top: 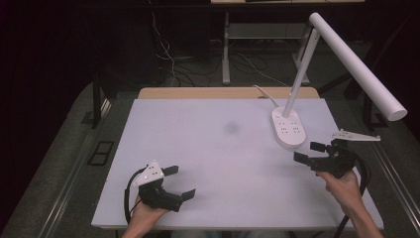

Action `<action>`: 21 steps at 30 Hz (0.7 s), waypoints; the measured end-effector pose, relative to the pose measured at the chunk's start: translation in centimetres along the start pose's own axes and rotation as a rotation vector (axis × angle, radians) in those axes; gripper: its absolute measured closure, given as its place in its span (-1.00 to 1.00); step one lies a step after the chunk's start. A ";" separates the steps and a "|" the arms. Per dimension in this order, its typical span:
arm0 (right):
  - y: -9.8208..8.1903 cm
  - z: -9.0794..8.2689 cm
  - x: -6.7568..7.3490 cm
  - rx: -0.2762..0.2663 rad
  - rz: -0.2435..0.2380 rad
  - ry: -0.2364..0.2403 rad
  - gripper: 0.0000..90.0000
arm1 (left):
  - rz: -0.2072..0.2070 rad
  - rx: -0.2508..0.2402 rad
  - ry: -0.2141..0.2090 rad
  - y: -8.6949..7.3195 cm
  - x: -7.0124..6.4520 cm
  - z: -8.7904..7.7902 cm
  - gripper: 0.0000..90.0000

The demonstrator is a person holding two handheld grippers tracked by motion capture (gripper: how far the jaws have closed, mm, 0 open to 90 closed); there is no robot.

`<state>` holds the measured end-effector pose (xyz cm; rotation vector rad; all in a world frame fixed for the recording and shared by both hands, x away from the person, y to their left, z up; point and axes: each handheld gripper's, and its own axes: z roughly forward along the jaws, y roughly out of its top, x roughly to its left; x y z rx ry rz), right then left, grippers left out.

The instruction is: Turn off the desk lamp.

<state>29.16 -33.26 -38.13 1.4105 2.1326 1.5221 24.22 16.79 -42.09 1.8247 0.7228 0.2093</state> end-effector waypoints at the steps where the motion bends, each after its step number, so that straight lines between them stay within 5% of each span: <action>1: -0.4 0.0 0.3 -0.003 -0.004 0.006 -0.98 | -0.001 0.000 0.000 0.0 0.0 0.0 -1.00; 21: -5.8 0.2 3.6 0.025 -0.052 0.058 -0.98 | 0.003 0.007 -0.002 0.0 -0.1 0.1 -1.00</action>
